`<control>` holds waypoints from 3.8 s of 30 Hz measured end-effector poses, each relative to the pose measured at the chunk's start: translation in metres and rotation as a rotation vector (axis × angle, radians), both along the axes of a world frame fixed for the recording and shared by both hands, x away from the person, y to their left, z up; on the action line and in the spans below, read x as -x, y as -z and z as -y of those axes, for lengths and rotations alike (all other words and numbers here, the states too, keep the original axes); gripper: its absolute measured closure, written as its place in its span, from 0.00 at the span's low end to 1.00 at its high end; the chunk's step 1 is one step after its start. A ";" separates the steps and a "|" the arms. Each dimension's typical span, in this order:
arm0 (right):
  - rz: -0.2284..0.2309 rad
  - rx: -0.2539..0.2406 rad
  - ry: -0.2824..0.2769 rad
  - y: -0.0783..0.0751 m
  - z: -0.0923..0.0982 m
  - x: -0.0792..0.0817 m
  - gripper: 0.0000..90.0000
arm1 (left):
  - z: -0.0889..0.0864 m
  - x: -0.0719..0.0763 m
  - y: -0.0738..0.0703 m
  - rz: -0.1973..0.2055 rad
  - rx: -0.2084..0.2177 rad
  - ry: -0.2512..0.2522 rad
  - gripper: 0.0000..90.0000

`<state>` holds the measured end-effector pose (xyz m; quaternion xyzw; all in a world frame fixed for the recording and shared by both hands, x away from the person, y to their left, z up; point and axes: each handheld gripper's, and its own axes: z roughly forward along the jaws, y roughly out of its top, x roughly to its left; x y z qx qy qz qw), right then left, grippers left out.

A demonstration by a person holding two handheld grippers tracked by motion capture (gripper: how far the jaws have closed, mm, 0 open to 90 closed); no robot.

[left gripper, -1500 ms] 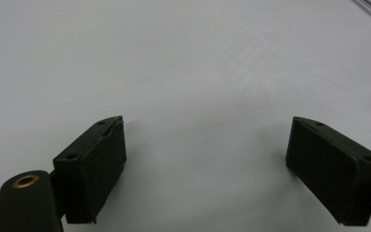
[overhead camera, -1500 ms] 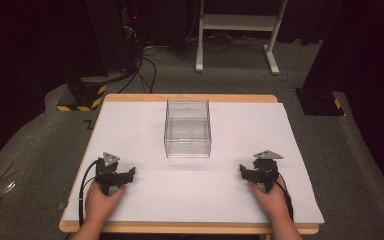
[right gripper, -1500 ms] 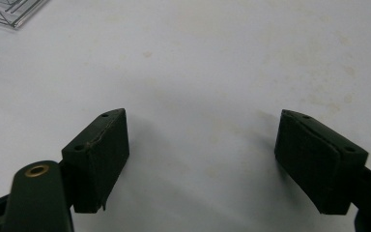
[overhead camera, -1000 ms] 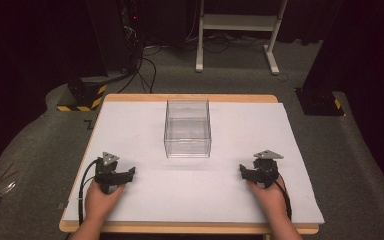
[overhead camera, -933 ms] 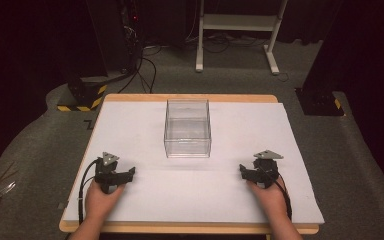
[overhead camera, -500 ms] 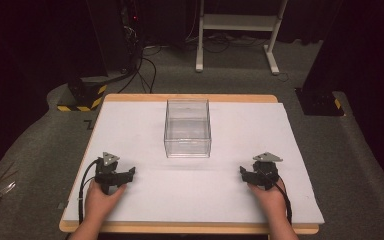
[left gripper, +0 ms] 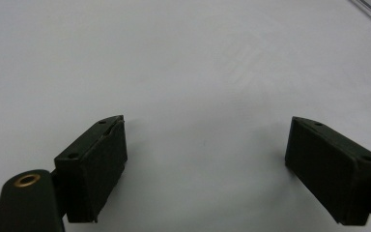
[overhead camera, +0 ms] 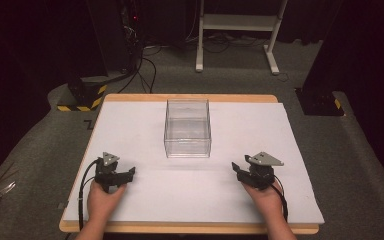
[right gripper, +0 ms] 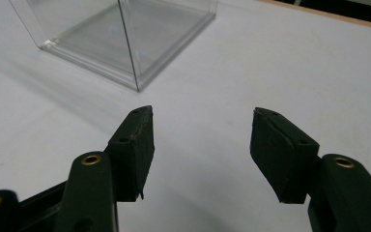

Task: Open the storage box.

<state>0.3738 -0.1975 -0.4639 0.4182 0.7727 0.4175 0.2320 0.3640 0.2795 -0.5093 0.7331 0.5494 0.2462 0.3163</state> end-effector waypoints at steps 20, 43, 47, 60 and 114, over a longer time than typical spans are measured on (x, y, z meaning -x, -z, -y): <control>0.046 -0.041 -0.143 -0.022 -0.065 -0.022 0.52 | 0.000 0.000 0.000 0.000 -0.001 0.000 0.17; 0.050 -0.129 -0.261 -0.018 -0.100 -0.027 0.59 | 0.001 0.001 0.000 0.005 -0.005 0.005 0.18; 0.033 -0.105 -0.261 -0.014 -0.102 -0.032 0.60 | 0.001 0.001 0.000 0.004 -0.005 0.005 0.18; 0.000 -0.123 -0.266 -0.009 -0.102 -0.043 0.64 | 0.001 0.001 0.000 0.005 -0.007 0.005 0.18; -0.017 -0.248 -0.399 0.006 -0.103 -0.059 0.86 | 0.001 0.001 0.000 0.006 -0.004 0.004 0.18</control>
